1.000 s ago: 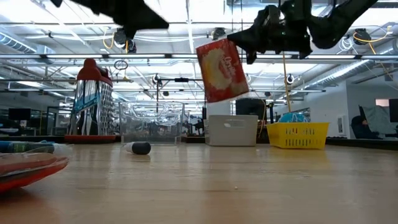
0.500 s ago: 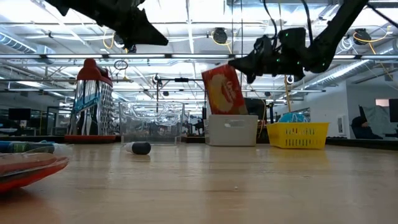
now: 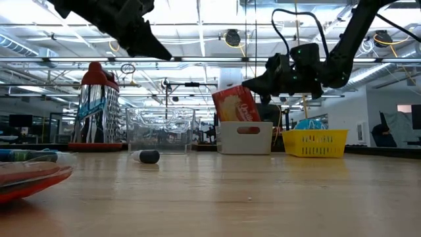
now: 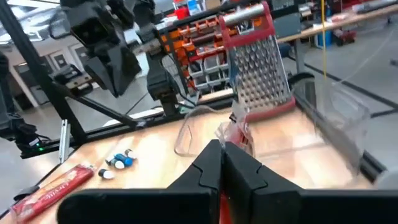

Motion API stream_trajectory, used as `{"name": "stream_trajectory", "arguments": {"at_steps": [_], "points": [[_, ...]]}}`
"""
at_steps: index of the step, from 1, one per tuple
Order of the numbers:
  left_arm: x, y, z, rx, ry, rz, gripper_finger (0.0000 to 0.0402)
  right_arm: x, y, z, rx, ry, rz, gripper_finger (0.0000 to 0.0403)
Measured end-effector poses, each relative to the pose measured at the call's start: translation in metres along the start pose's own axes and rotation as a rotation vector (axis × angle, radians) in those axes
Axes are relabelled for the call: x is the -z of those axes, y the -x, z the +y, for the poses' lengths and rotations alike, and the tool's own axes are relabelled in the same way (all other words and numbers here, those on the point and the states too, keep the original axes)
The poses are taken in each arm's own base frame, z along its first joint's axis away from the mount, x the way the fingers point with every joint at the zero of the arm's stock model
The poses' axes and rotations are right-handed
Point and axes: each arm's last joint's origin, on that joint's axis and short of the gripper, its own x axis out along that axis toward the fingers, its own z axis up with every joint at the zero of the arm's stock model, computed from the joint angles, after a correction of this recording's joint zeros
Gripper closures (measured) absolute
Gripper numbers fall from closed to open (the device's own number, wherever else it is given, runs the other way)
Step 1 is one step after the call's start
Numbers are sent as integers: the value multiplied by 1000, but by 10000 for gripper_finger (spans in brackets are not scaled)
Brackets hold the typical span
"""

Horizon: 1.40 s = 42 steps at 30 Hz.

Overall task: Pick & Place Food Item
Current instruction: Put the top popcorn bag pack into the gray bin, then put the popcorn bag into the gray bin

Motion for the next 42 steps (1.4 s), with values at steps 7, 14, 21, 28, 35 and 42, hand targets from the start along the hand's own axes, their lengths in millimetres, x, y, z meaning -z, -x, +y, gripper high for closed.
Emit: {"name": "stream_trajectory", "arguments": {"at_steps": [7, 14, 21, 28, 35, 42], "points": [[0, 0, 0, 0, -14, -2, 399, 7, 5, -1, 67, 64, 7, 403], [0, 0, 0, 0, -1, -2, 380, 8, 5, -5, 189, 111, 1, 403], [0, 0, 0, 0, 15, -2, 371, 10, 6, -10, 355, 165, 11, 366], [0, 0, 0, 0, 16, -2, 371, 7, 8, -12, 496, 241, 10, 266], [0, 0, 0, 0, 15, -2, 371, -16, 10, 0, 541, 350, -63, 203], [0, 0, -2, 60, 120, 0, 371, -53, 0, 53, 211, 331, -185, 200]]}}
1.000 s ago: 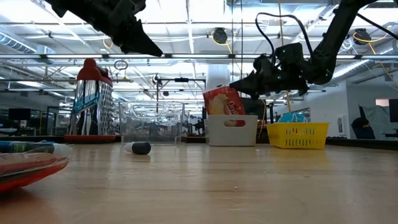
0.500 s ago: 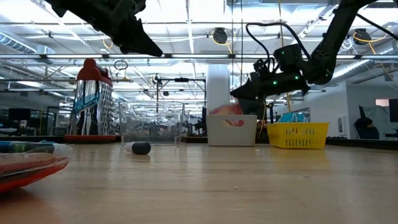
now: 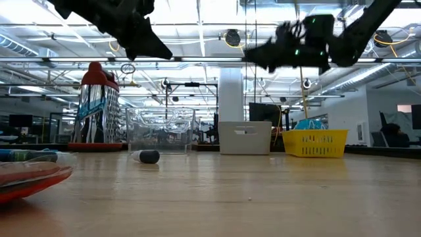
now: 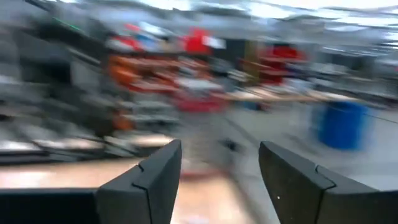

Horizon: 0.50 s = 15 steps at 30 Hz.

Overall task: Pick & Place Food Item
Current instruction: Put the popcorn bag into the gray bin

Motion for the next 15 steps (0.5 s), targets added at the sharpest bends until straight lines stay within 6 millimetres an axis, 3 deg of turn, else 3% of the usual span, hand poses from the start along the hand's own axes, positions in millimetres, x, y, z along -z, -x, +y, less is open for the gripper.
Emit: {"name": "stream_trajectory", "arguments": {"at_steps": [7, 15], "points": [[0, 0, -2, 71, 47, 8, 371, -28, -10, 64, -485, -198, -25, 210], [7, 1, -5, 177, 222, 107, 371, -15, -10, 141, -802, -291, 32, 212]]}}
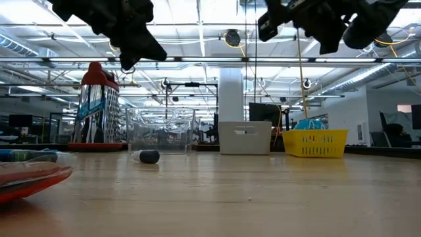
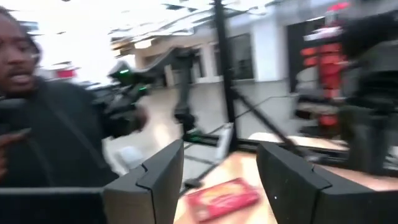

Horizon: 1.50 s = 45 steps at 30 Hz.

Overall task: Pick & Place Food Item
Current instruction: Put the popcorn bag into the gray bin

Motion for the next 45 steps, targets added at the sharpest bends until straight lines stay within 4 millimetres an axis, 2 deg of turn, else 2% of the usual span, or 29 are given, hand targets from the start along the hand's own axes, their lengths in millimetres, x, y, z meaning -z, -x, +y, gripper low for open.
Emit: {"name": "stream_trajectory", "arguments": {"at_steps": [4, 7, 11, 15, 19, 25, 29, 36, 41, 45], "points": [[4, -3, -14, 110, 31, 35, 370, 20, -13, 21, -56, -46, 28, 216], [5, -7, -43, 251, 45, -21, 359, 35, -20, 35, -16, -81, 35, 218], [13, -9, -90, 484, 14, -81, 316, 46, -29, 54, -15, -113, 35, 218], [27, -8, -127, 581, -16, -5, 256, 48, -40, 71, -34, -90, 6, 218], [44, 1, -160, 553, -20, 140, 221, 43, -45, 83, -69, -31, -55, 218], [70, 15, -204, 403, -22, 281, 237, 42, -49, 93, -93, -12, -85, 218], [97, 17, -216, 277, 27, 452, 256, 47, -54, 100, -44, -38, -63, 218], [150, 30, -205, -95, 224, 743, 267, 52, -62, 119, -20, -8, -61, 218], [169, 46, -199, -355, 401, 803, 268, 47, -63, 125, 17, 68, -123, 218], [176, 54, -198, -494, 598, 783, 268, 48, -64, 124, 22, 86, -125, 218]]}}
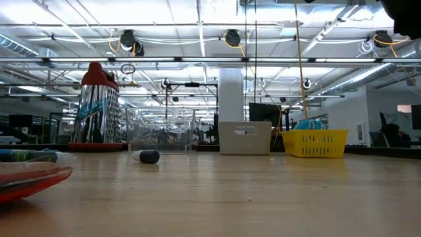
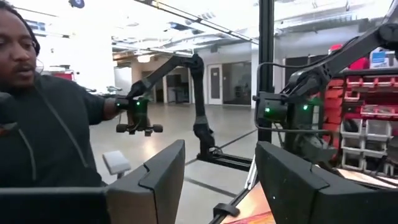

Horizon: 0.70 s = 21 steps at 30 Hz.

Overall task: Pick & Place Food Item
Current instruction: Put the popcorn bag into the gray bin

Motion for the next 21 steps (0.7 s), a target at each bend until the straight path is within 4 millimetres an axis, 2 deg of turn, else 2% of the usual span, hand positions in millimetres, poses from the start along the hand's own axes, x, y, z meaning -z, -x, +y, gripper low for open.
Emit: {"name": "stream_trajectory", "arguments": {"at_steps": [8, 14, 21], "points": [[10, -18, 9, 93, 185, -33, 268, 19, -6, 0, -7, -27, 42, 218], [6, -38, 26, 85, 256, -80, 268, 25, -8, -1, -15, -48, 13, 218], [3, -48, 26, 173, 276, -83, 268, 25, -8, -1, -16, -58, 6, 218]]}}
